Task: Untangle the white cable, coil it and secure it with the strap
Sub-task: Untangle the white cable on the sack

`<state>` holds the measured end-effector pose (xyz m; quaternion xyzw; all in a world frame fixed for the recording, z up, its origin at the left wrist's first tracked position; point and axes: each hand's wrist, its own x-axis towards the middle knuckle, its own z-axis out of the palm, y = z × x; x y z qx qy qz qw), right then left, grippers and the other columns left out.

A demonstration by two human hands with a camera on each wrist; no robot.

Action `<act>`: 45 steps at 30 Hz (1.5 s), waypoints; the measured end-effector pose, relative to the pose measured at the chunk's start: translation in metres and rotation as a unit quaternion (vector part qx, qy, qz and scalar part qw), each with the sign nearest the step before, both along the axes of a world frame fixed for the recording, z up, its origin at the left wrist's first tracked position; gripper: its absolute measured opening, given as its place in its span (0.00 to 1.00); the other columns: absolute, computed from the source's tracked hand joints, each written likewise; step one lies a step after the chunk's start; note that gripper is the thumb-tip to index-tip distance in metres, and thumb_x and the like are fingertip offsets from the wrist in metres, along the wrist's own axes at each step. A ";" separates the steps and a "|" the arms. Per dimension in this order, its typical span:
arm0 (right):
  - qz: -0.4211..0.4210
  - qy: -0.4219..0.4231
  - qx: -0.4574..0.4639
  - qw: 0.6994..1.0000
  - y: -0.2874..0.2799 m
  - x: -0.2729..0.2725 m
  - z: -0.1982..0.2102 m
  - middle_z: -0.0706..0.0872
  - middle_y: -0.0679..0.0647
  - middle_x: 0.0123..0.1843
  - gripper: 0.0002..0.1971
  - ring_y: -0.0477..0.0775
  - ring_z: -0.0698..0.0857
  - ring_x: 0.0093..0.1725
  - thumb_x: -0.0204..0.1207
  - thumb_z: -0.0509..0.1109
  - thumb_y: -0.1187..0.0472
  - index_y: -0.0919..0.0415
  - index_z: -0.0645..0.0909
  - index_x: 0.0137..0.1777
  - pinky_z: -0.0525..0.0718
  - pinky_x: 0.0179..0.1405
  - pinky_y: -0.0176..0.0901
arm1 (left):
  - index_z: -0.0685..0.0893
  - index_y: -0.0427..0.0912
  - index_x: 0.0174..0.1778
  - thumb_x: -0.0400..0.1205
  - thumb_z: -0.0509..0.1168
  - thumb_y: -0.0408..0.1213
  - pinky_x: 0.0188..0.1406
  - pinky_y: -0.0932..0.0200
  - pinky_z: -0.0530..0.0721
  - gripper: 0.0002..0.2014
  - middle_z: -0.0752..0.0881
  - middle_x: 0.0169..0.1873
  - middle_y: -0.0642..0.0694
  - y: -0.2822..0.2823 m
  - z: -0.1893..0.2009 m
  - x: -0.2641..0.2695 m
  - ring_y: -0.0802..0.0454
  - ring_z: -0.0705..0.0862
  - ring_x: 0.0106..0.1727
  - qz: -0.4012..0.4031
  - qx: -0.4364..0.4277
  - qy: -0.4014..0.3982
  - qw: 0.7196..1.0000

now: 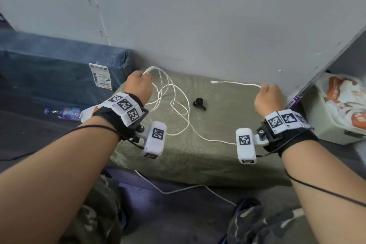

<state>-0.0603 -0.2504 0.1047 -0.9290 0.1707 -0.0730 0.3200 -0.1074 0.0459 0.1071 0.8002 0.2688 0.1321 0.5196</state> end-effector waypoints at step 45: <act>0.270 0.184 0.032 0.945 0.084 -0.018 -0.044 0.83 0.60 0.42 0.16 0.60 0.82 0.40 0.83 0.56 0.51 0.62 0.78 0.47 0.82 0.44 0.52 | 0.75 0.48 0.26 0.80 0.58 0.39 0.25 0.61 0.61 0.15 0.74 0.22 0.53 0.022 0.037 -0.012 0.58 0.66 0.19 0.014 -0.241 -0.176 0.954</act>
